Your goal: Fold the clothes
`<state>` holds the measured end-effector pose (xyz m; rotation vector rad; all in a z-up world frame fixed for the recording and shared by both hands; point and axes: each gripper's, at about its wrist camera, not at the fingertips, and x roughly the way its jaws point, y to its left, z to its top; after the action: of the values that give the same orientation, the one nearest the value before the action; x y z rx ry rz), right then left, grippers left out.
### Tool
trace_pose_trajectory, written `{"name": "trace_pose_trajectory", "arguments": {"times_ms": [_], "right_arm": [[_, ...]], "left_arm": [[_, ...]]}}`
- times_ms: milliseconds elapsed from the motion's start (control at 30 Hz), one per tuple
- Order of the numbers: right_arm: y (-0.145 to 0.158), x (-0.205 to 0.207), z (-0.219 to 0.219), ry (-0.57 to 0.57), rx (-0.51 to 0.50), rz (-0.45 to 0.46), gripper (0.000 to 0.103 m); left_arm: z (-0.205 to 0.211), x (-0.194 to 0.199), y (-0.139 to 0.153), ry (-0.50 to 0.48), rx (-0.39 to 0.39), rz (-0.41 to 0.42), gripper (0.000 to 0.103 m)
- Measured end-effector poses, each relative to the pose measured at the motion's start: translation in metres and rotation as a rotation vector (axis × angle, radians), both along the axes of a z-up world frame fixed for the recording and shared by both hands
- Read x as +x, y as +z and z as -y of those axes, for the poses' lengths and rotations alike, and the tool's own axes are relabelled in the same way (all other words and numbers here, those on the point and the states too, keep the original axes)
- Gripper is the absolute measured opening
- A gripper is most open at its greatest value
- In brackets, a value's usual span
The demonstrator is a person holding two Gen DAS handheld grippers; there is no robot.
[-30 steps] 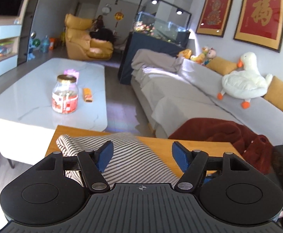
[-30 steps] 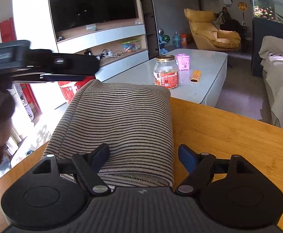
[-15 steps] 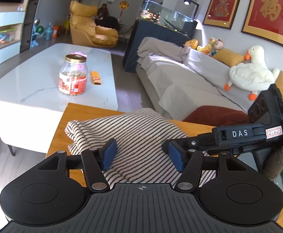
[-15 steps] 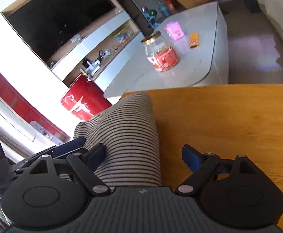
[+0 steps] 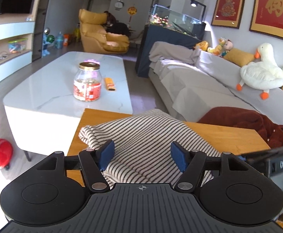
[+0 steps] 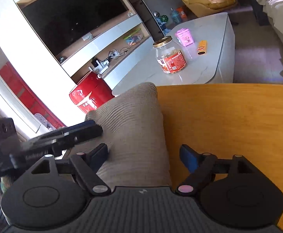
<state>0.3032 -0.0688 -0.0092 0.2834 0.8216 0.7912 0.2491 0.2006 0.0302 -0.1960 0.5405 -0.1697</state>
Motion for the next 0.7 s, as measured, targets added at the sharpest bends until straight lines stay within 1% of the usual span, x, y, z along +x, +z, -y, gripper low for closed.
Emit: {"name": "trace_pose_trajectory", "arguments": {"times_ms": [33,100,133,200,267,300,367,400,467,500,533,567,633,700], "right_arm": [[-0.002,-0.009,0.005,0.007,-0.012,0.006,0.086],[-0.007,-0.022,0.013,0.008,-0.027,0.011,0.086],[-0.01,-0.027,0.017,0.004,-0.028,0.01,0.086],[-0.013,-0.025,0.021,-0.014,0.01,-0.012,0.087],[-0.015,-0.021,0.022,-0.029,0.041,-0.032,0.087],[-0.015,-0.02,0.019,-0.031,0.042,-0.034,0.086],[-0.01,-0.022,0.011,-0.009,0.031,-0.025,0.067],[-0.005,-0.028,0.007,-0.003,0.009,0.007,0.066],[0.004,-0.039,0.001,0.008,-0.033,0.07,0.06],[0.004,-0.041,-0.001,0.003,-0.055,0.079,0.06],[0.004,-0.042,-0.002,-0.002,-0.076,0.086,0.06],[0.002,-0.042,-0.001,-0.012,-0.075,0.077,0.06],[-0.003,-0.041,0.002,-0.031,-0.073,0.059,0.06],[-0.003,-0.044,0.0,-0.038,-0.087,0.074,0.061]], "left_arm": [[0.001,-0.008,0.004,0.02,0.001,0.0,0.079],[0.007,-0.026,0.006,0.029,-0.014,-0.02,0.079],[0.01,-0.032,0.003,0.031,-0.021,-0.043,0.077],[0.012,-0.044,-0.007,0.022,-0.039,-0.094,0.071],[0.013,-0.047,-0.018,0.002,-0.062,-0.126,0.064],[0.012,-0.045,-0.021,-0.002,-0.069,-0.134,0.064],[0.009,-0.041,-0.026,-0.01,-0.072,-0.136,0.064],[0.006,-0.038,-0.028,-0.014,-0.071,-0.136,0.064],[0.002,-0.026,-0.032,-0.021,-0.079,-0.145,0.068],[0.002,-0.022,-0.033,-0.027,-0.075,-0.144,0.07],[0.002,-0.019,-0.035,-0.03,-0.067,-0.14,0.074],[0.002,-0.019,-0.036,-0.025,-0.066,-0.137,0.078],[0.001,-0.017,-0.039,-0.015,-0.068,-0.133,0.081],[-0.002,-0.02,-0.041,0.013,-0.097,-0.139,0.083]]}}
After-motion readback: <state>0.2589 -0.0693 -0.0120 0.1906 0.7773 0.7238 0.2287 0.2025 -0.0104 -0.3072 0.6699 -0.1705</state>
